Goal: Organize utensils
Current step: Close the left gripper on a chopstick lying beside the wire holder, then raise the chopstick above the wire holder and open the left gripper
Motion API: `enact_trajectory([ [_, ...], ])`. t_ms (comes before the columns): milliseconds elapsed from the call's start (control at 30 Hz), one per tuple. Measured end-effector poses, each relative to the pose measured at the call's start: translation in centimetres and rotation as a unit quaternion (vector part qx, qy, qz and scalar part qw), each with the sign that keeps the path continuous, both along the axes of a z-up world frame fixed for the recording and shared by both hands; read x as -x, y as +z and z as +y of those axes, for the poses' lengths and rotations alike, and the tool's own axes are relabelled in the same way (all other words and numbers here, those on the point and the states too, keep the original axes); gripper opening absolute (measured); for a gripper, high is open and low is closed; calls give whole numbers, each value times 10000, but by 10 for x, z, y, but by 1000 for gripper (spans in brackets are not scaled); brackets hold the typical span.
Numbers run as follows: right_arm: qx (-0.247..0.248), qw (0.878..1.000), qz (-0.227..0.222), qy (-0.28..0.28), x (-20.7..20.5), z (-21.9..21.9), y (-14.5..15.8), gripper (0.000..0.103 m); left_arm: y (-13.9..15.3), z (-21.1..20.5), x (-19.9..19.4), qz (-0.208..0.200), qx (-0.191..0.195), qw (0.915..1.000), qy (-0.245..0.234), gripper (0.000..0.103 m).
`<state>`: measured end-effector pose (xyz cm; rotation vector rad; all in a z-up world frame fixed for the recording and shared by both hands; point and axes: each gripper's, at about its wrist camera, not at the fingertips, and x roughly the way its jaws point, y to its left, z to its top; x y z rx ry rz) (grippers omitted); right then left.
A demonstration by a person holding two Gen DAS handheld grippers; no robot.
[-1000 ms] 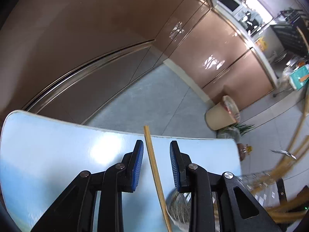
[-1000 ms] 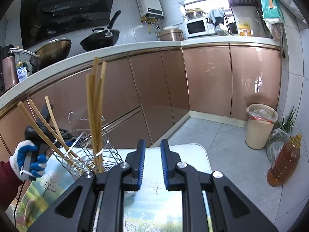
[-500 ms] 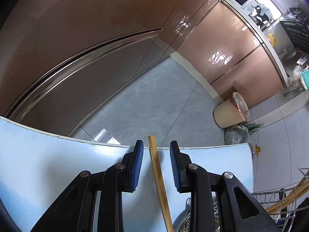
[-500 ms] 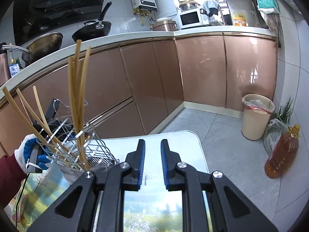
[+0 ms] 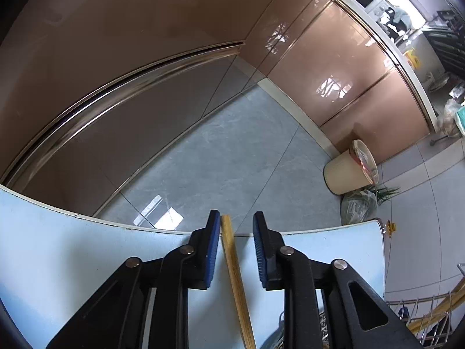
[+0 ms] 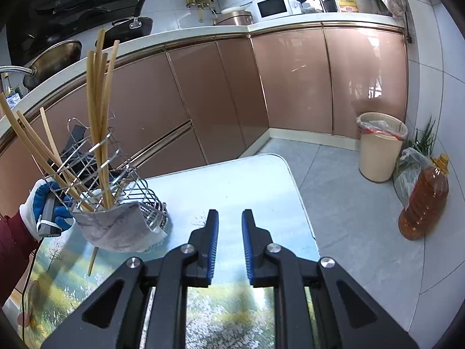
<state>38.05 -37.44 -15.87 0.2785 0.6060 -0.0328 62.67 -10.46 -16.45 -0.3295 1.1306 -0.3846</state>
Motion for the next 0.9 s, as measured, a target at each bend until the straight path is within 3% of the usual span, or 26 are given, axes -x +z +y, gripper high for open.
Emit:
enact_trajectory([
  [200, -32, 10000, 27, -50, 4, -4, -3, 16, -2, 0, -2, 11, -5, 10000, 51, 8],
  [467, -131, 9999, 9, -75, 5, -8, -4, 16, 2, 4, 2, -162, 9, 9998, 104, 7],
  [900, -260, 9995, -137, -72, 23, -5, 14, 16, 66, 48, 48, -1013, 163, 9938, 433, 7],
])
